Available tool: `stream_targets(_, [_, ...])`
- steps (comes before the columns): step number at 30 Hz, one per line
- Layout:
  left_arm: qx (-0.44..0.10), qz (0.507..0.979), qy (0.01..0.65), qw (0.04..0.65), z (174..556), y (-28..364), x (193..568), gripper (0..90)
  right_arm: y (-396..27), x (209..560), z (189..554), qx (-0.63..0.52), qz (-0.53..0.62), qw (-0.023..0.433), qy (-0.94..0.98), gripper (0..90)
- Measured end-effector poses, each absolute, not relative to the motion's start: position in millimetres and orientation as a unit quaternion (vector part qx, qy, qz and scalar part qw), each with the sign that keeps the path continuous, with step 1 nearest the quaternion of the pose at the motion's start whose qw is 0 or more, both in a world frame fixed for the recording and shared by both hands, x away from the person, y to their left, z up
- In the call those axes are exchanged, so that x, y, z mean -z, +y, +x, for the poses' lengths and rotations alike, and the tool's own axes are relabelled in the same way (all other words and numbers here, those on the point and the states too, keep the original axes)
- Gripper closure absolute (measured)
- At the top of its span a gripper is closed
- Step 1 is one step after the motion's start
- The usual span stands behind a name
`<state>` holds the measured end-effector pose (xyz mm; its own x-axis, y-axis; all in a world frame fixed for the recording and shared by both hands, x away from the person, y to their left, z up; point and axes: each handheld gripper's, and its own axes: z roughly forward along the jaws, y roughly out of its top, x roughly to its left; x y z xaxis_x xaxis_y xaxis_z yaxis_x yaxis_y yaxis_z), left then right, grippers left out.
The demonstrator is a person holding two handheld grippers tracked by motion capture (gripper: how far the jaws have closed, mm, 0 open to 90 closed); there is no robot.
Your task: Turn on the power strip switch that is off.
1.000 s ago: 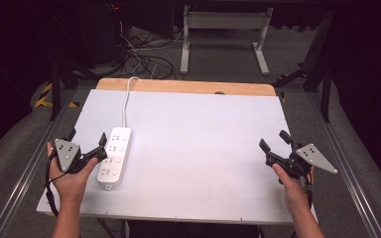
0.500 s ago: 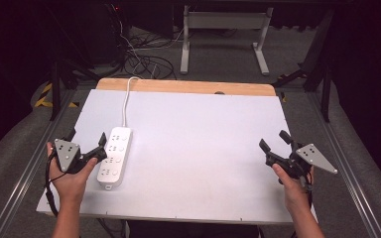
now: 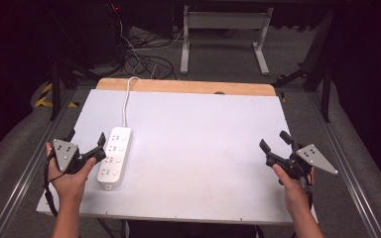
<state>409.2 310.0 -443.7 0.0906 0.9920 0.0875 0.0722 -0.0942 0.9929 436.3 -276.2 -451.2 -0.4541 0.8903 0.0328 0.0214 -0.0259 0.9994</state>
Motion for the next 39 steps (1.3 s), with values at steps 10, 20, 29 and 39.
stream_targets(10, [-0.481, 0.562, 0.474, 0.478, 408.5, 309.9, 443.4, 8.2, -275.2, 450.5, 435.5, -0.607, 0.378, 0.358, 0.600, 19.9])
stream_targets(20, [-0.482, 0.562, 0.475, 0.476, 409.2, 310.2, 444.0, 7.9, -274.4, 451.1, 436.7, -0.606, 0.377, 0.358, 0.603, 18.5])
stream_targets(29, [-0.480, 0.563, 0.477, 0.475, 409.2, 310.7, 444.7, 7.2, -273.2, 451.4, 438.3, -0.607, 0.375, 0.356, 0.604, 14.7])
stream_targets(39, [-0.479, 0.564, 0.476, 0.475, 409.7, 310.6, 445.1, 7.2, -271.9, 451.8, 439.4, -0.609, 0.376, 0.348, 0.606, 6.3])
